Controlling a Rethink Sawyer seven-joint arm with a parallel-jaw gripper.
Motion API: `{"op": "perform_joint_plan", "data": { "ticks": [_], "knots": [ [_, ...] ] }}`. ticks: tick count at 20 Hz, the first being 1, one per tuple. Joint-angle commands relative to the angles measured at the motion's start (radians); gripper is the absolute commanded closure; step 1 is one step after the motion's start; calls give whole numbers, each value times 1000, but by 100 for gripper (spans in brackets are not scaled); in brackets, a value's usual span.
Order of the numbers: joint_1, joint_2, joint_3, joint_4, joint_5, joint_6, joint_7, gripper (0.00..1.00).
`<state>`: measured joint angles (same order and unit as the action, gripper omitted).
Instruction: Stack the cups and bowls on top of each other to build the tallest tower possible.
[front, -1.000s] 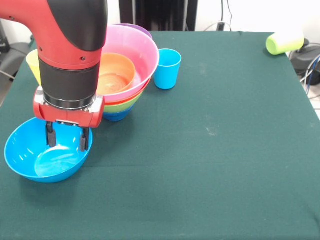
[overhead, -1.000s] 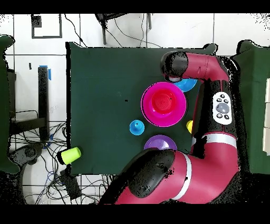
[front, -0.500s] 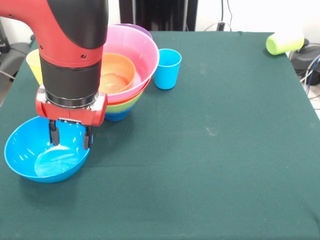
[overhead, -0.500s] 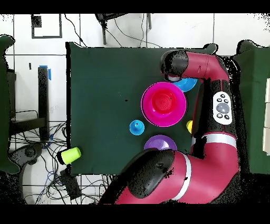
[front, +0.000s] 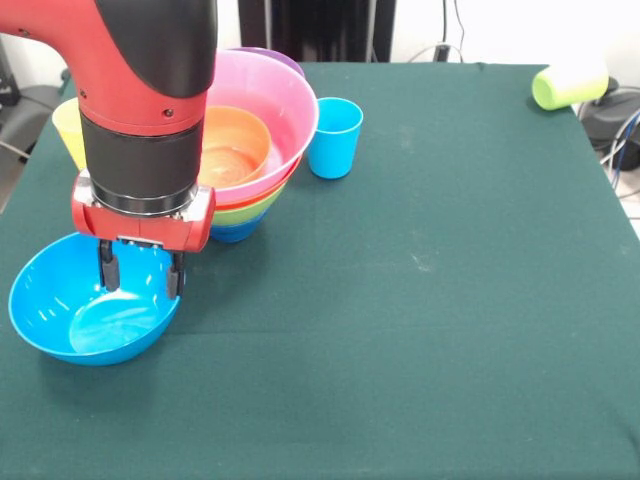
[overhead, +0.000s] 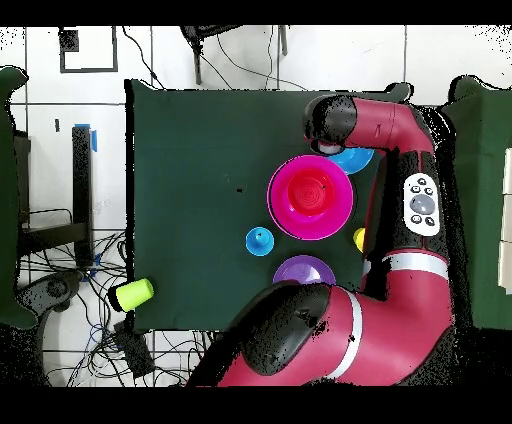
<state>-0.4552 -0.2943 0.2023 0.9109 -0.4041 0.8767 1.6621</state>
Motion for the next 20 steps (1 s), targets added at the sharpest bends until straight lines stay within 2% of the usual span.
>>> {"op": "perform_joint_plan", "data": {
  "ticks": [1,7,20],
  "knots": [
    [41,36,40,51,-5,-13,-7,0],
    [41,21,35,78,-3,-20,1,0],
    [54,28,33,61,6,-4,13,0]
  ]
}}
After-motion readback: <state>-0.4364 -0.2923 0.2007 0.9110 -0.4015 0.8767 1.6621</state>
